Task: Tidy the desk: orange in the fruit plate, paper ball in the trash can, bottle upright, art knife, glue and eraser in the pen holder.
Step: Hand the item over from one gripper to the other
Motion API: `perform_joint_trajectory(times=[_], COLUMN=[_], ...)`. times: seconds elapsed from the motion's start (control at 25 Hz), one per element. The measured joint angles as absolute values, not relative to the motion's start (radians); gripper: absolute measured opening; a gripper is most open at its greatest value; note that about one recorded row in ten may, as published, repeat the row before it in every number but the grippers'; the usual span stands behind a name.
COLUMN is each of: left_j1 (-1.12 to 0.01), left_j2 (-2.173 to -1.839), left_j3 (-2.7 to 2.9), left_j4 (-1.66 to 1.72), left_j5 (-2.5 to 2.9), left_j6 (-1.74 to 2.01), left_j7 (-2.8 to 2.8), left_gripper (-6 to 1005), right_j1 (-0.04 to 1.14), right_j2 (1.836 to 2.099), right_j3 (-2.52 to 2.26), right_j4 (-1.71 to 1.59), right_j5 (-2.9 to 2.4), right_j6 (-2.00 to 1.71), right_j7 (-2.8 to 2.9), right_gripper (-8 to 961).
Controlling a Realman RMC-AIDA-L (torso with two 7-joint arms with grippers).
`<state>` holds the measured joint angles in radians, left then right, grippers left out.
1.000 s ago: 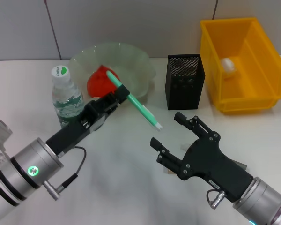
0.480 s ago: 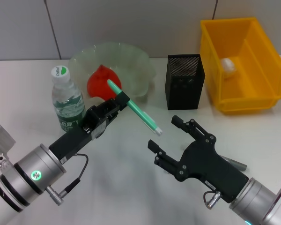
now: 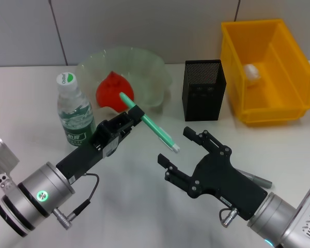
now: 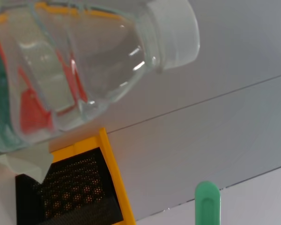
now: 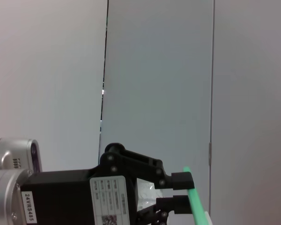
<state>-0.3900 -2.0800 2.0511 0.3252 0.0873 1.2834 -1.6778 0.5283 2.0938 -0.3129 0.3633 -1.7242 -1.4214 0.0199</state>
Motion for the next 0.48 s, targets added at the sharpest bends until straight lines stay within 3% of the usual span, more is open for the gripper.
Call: perform_joint_trajectory(times=[0.48], left_j1=[-0.384], left_j2=[-2.08], left_j3=[2.087], left_j4=[0.335], left_j5=[0.045], left_j6=[1.271], left_j7=[-1.687], left_gripper=[275], right_j1=[0.545], right_j2=[2.094], right_j3=[-0.312], right_j4=[0.367], right_j5=[-1.724], right_j6=[-1.418], right_j7=[0.02], right_gripper=[775])
